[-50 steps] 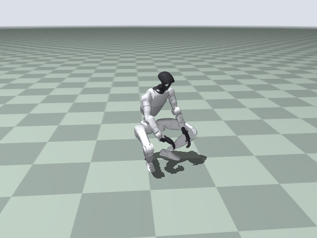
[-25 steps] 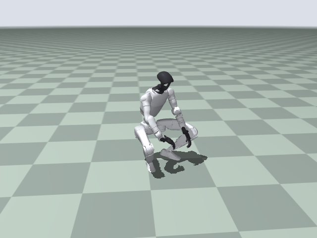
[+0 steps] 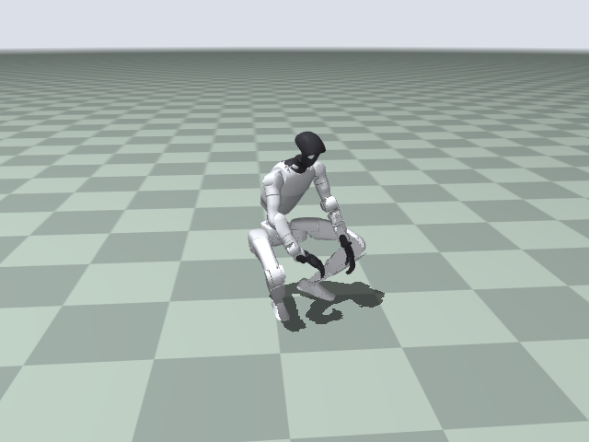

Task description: Upper body actions

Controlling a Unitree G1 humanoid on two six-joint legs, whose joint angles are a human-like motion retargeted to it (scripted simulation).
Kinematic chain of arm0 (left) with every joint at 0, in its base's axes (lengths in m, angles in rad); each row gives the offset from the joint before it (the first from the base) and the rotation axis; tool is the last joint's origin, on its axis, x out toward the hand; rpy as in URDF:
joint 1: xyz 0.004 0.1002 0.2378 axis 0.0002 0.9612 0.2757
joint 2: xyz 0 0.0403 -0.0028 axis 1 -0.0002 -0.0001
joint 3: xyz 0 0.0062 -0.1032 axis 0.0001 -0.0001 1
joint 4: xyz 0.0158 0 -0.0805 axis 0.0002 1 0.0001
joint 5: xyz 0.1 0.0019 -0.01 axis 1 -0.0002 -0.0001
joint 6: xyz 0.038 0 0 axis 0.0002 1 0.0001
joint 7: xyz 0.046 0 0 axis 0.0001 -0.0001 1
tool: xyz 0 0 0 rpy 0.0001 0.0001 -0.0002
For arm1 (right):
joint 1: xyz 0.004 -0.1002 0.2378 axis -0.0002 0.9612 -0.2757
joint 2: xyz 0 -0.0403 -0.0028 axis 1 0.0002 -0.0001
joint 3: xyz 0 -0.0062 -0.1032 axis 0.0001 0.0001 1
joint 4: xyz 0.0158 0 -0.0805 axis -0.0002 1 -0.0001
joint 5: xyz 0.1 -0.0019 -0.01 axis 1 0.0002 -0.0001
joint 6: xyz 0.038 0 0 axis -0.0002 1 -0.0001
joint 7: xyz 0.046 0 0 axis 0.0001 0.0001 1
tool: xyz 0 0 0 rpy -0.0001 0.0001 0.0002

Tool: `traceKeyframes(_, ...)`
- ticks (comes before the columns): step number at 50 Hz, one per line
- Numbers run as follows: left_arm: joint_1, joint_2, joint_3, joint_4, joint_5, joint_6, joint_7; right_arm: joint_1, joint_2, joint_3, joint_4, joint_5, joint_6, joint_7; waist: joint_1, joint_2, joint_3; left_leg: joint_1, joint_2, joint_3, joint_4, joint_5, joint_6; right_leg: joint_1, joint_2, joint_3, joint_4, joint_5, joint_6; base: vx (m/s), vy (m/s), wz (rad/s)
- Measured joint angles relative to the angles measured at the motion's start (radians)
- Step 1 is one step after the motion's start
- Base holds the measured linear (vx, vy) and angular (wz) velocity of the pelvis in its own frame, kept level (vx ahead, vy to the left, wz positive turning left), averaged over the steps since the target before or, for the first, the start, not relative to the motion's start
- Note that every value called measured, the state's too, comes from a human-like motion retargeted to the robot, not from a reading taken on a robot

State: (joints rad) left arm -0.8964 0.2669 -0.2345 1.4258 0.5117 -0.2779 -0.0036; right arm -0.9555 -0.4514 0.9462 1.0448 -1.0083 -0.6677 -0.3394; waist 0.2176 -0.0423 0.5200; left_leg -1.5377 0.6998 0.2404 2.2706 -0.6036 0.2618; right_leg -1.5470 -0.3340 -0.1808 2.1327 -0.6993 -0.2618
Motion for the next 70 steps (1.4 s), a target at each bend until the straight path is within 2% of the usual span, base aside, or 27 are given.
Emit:
traceKeyframes(3,-0.019,-0.002,0.072,-0.031,0.101,0.051,0.051,0.01,-0.016,-0.104,-0.006,-0.037,0.051,0.095,-0.004,-0.001,0.0,0.001,-0.028,0.044,-0.117,0.05,0.0,0.004,0.008,-0.029,-0.111,0.04,0.0,0.01,-0.08,0.06)
traceKeyframes(5,-0.041,0.004,0.082,-0.046,0.107,0.054,0.094,-0.004,-0.016,-0.165,0.022,-0.078,0.12,0.181,-0.002,0.006,0.0,0.001,-0.036,0.07,-0.195,0.081,0.0,0.006,0.018,-0.053,-0.193,0.069,0.0,-0.07,-0.07,-0.01)
traceKeyframes(11,-0.104,0.156,0.032,-0.104,0.238,0.034,0.053,-0.095,-0.037,-0.295,0.192,-0.167,0.533,0.527,0.007,0.045,0.0,-0.002,-0.082,0.098,-0.442,0.183,-0.001,0.095,0.045,-0.166,-0.488,0.153,0.001,-0.07,-0.07,0.13)
traceKeyframes(12,-0.1,0.18,0.047,-0.114,0.271,0.028,0.055,-0.097,-0.043,-0.326,0.21,-0.173,0.586,0.566,0.005,0.052,0.0,0.002,-0.093,0.1,-0.486,0.204,-0.001,0.121,0.05,-0.188,-0.541,0.168,0.002,-0.1,-0.05,0.26)
traceKeyframes(14,-0.067,0.211,0.075,-0.115,0.294,0.023,0.064,-0.062,-0.052,-0.403,0.238,-0.157,0.632,0.574,-0.001,0.062,0.0,0.047,-0.118,0.119,-0.58,0.241,-0.002,0.188,0.062,-0.215,-0.648,0.199,0.01,-0.1,0.0,0.27)
traceKeyframes(18,0.067,0.206,0.17,-0.069,0.206,0.074,0.016,0.125,-0.056,-0.622,0.246,-0.02,0.628,0.487,-0.009,0.071,0.0,0.239,-0.175,0.161,-0.791,0.297,-0.046,0.385,0.093,-0.229,-0.874,0.254,0.059,0.12,0.01,0.25)
traceKeyframes(22,0.276,0.115,0.362,-0.046,-0.011,0.186,-0.072,0.343,0.007,-0.787,0.254,0.294,0.625,0.397,-0.017,0.069,0.0,0.481,-0.225,0.205,-1.046,0.368,-0.107,0.619,0.139,-0.228,-1.152,0.347,0.115,0.22,0.0,0.14)
traceKeyframes(25,0.439,0.024,0.512,-0.042,-0.193,0.251,-0.167,0.475,0.093,-0.892,0.306,0.427,0.612,0.309,-0.044,0.058,0.0,0.675,-0.283,0.243,-1.276,0.45,-0.156,0.814,0.174,-0.227,-1.407,0.448,0.156,0.21,-0.01,0.22)
traceKeyframes(30,0.669,-0.056,0.592,0.024,-0.435,0.286,-0.319,0.651,0.161,-0.896,0.435,0.469,0.585,0.147,-0.072,0.013,0.0,1.004,-0.416,0.317,-1.686,0.609,-0.22,1.118,0.182,-0.235,-1.798,0.605,0.223,0.22,0.02,0.1)
traceKeyframes(34,0.839,-0.093,0.554,0.091,-0.425,0.259,-0.223,0.784,0.183,-0.837,0.518,0.448,0.609,0.012,-0.071,-0.002,-0.027,1.241,-0.508,0.348,-1.939,0.682,-0.252,1.313,0.172,-0.255,-1.971,0.662,0.27,0.35,0.11,-0.04)
traceKeyframes(37,0.947,-0.128,0.547,0.138,-0.32,0.241,-0.123,0.873,0.21,-0.84,0.574,0.338,0.648,-0.022,-0.066,-0.003,-0.09,1.37,-0.543,0.369,-2.062,0.711,-0.274,1.415,0.179,-0.252,-2.049,0.68,0.292,0.41,0.22,-0.52)
traceKeyframes(38,0.972,-0.144,0.561,0.148,-0.274,0.241,-0.107,0.894,0.214,-0.843,0.586,0.301,0.667,-0.016,-0.019,-0.01,-0.119,1.412,-0.542,0.425,-2.09,0.707,-0.286,1.417,0.19,-0.194,-2.05,0.672,0.296,0.44,0.24,-0.91)
traceKeyframes(39,0.995,-0.156,0.577,0.151,-0.224,0.243,-0.103,0.914,0.222,-0.859,0.595,0.275,0.688,-0.009,-0.045,0.001,-0.152,1.428,-0.544,0.401,-2.102,0.696,-0.293,1.43,0.194,-0.218,-2.057,0.667,0.302,0.42,0.23,0.44)
traceKeyframes(42,1.079,-0.19,0.651,0.123,-0.093,0.236,-0.144,0.971,0.245,-0.914,0.6,0.25,0.722,0.03,-0.189,0.027,-0.244,1.428,-0.545,0.26,-2.103,0.688,-0.313,1.503,0.184,-0.353,-2.121,0.69,0.326,0.47,0.15,1.94)
traceKeyframes(44,1.13,-0.194,0.681,0.094,-0.064,0.207,-0.208,0.996,0.255,-0.936,0.582,0.273,0.714,0.075,-0.257,0.036,-0.28,1.428,-0.55,0.199,-2.118,0.71,-0.314,1.558,0.171,-0.42,-2.175,0.724,0.351,0.43,0.04,1.5)
traceKeyframes(45,1.144,-0.189,0.685,0.088,-0.065,0.19,-0.236,1.002,0.261,-0.941,0.569,0.289,0.709,0.09,-0.289,0.036,-0.289,1.434,-0.559,0.171,-2.129,0.721,-0.312,1.585,0.166,-0.454,-2.196,0.738,0.36,0.26,0.03,-0.08)
traceKeyframes(47,1.148,-0.175,0.698,0.082,-0.074,0.199,-0.26,0.994,0.268,-0.921,0.531,0.322,0.709,0.088,-0.167,0.018,-0.295,1.489,-0.559,0.306,-2.165,0.732,-0.303,1.569,0.185,-0.336,-2.184,0.731,0.339,0.12,0.04,-2.52)
traceKeyframes(50,1.132,-0.152,0.705,0.071,-0.088,0.258,-0.261,0.966,0.281,-0.874,0.447,0.326,0.71,0.091,0.012,0.009,-0.297,1.55,-0.572,0.491,-2.228,0.759,-0.278,1.544,0.211,-0.16,-2.171,0.739,0.322,0.08,0.03,-2.31)
traceKeyframes(53,1.111,-0.133,0.701,0.044,-0.122,0.278,-0.273,0.934,0.281,-0.818,0.322,0.24,0.699,0.146,-0.131,0.02,-0.339,1.533,-0.569,0.345,-2.203,0.725,-0.3,1.568,0.204,-0.306,-2.171,0.719,0.332,0.05,0.05,1.57)
traceKeyframes(58,1.077,-0.149,0.743,-0.032,-0.176,0.274,-0.29,0.9,0.289,-0.752,0.147,0.144,0.618,0.287,-0.133,0.027,-0.386,1.556,-0.572,0.358,-2.226,0.726,-0.3,1.575,0.213,-0.294,-2.165,0.712,0.33,0.06,0.07,-0.04)
traceKeyframes(61,1.044,-0.165,0.754,-0.075,-0.215,0.274,-0.315,0.884,0.319,-0.754,0.11,0.197,0.575,0.378,-0.13,0.032,-0.404,1.572,-0.575,0.363,-2.231,0.721,-0.3,1.586,0.217,-0.294,-2.164,0.708,0.327,0.08,0.05,-0.08)
traceKeyframes(66,0.994,-0.188,0.739,-0.126,-0.258,0.255,-0.324,0.875,0.365,-0.768,0.136,0.389,0.557,0.51,-0.123,0.033,-0.433,1.59,-0.577,0.363,-2.232,0.71,-0.302,1.602,0.218,-0.299,-2.163,0.702,0.327,0.08,0.05,-0.01)
traceKeyframes(70,0.985,-0.201,0.717,-0.162,-0.249,0.223,-0.321,0.883,0.361,-0.766,0.175,0.401,0.572,0.526,-0.126,0.034,-0.446,1.598,-0.58,0.363,-2.232,0.702,-0.301,1.61,0.219,-0.301,-2.163,0.698,0.325,0.03,0.03,0.0)
